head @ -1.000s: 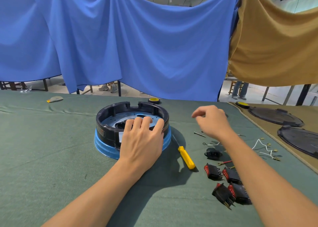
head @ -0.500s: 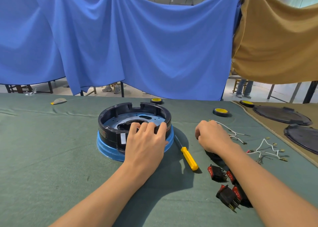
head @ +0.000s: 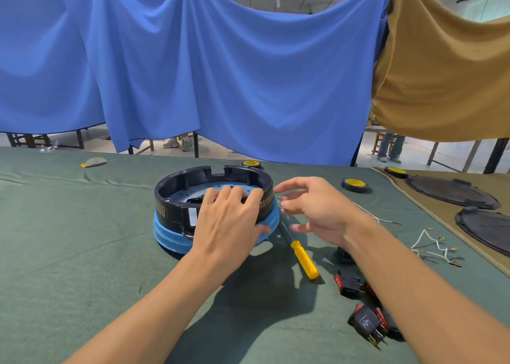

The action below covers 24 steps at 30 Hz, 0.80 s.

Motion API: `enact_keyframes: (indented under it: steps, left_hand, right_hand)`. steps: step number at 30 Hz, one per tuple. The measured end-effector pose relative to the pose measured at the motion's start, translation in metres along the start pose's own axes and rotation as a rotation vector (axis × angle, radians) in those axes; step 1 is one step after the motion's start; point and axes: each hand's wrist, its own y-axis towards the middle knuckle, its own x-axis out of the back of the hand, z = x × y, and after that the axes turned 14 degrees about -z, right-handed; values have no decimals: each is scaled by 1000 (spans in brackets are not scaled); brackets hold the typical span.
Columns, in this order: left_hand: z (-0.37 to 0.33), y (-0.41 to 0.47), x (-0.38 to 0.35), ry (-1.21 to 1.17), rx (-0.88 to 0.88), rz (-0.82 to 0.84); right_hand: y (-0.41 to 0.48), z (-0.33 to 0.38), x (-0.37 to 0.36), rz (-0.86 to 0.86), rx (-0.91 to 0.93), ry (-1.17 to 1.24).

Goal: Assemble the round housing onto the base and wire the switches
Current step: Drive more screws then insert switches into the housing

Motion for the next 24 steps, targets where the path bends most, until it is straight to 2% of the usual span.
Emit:
enact_keyframes:
  steps: [3,6,13,16,20,24]
  left_hand:
    - [3,5,2,-23,17,-9]
    - [0,2,2,1,-19,-17]
    - [-4,0,7,206,-108,-12]
    - [-7,-2,6,237,-123,-26]
    - [-9,-8,1,242,-161,-24]
    - [-8,-6,1,230,-133,-55]
  right_hand:
    - [-7,-4,-18,12,-13,127]
    - [-7,-10,-26,5,-58,352]
    - [3,-12,-19,-54,-89,595]
    - [5,-8,-12,-14,-98,518]
    - [4,-6,3,64,-172,171]
    - [7,-6,21,54,-238,236]
